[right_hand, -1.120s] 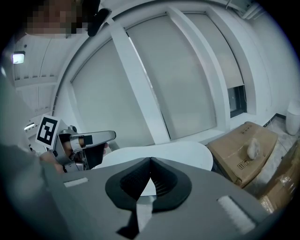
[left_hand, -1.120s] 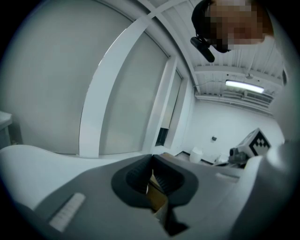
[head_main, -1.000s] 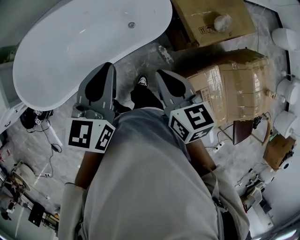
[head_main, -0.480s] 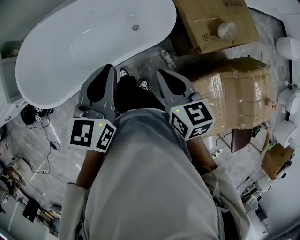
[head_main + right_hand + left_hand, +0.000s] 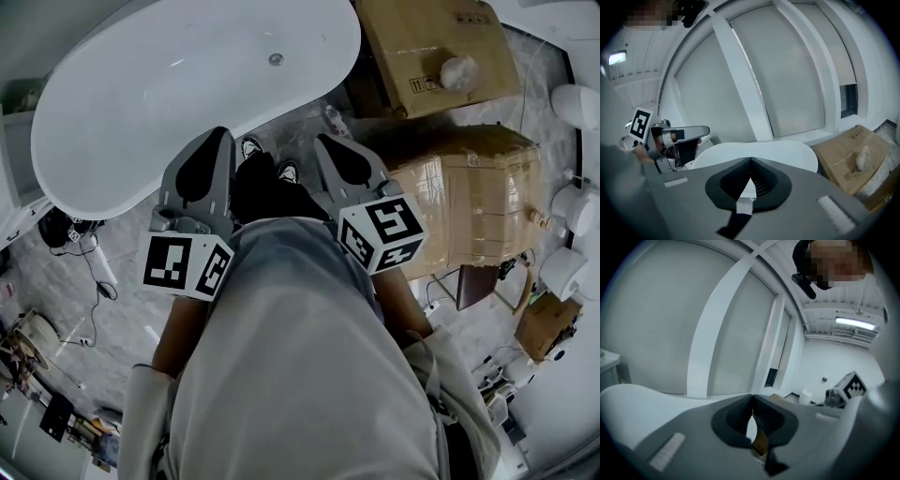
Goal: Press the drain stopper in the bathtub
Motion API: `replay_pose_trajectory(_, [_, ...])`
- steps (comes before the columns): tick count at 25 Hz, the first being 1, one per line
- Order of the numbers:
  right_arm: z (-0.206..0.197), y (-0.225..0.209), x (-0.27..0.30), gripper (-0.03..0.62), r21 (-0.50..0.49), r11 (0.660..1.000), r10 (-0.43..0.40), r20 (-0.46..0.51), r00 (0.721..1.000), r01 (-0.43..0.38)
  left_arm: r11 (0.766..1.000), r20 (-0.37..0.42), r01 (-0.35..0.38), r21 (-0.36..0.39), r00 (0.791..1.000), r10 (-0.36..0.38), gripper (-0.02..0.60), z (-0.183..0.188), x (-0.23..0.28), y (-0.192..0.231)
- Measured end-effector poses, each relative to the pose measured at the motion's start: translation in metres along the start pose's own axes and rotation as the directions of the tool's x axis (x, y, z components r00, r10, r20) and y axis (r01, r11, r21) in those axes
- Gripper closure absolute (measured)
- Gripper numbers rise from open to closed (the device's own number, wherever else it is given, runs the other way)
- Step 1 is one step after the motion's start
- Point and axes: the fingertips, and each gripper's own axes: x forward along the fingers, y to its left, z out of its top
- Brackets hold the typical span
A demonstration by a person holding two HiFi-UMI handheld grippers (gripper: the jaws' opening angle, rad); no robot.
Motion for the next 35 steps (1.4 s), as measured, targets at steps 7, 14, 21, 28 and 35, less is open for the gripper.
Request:
replay_pose_trajectory(7, [0.017, 0.005, 0.050, 0.605, -0.021, 1.000, 0.002, -0.040, 0.999, -0.003, 1.000, -0.018, -0.008, -0.026, 1.000, 0.008, 0.581, 0.003, 0.022, 0.048])
replay_pose_trajectory(14, [0.039, 0.015, 0.108, 0.605, -0.045, 0.999, 0.021, -0.056, 0.998, -0.024, 1.000, -0.009, 0.013, 0.022, 1.000, -0.013, 0.581, 0.015, 0.050, 0.091])
replay_pose_trajectory(21, [0.045, 0.010, 0.160, 0.600, -0.062, 0.998, 0.011, -0.069, 0.998, -0.016, 0.999, -0.022, -0.025, 0.039, 0.999, 0.026, 0.581, 0.011, 0.073, 0.135])
replay_pose_trajectory(28, [0.049, -0.008, 0.204, 0.594, -0.031, 0.997, 0.065, -0.071, 0.995, -0.067, 0.999, -0.063, -0.043, 0.019, 0.997, 0.044, 0.581, -0.005, 0.102, 0.156])
replay_pose_trajectory(35, [0.055, -0.047, 0.235, 0.594, -0.057, 0.995, 0.081, -0.091, 0.993, -0.086, 0.999, -0.091, -0.053, -0.009, 0.994, 0.052, 0.581, -0.015, 0.145, 0.156])
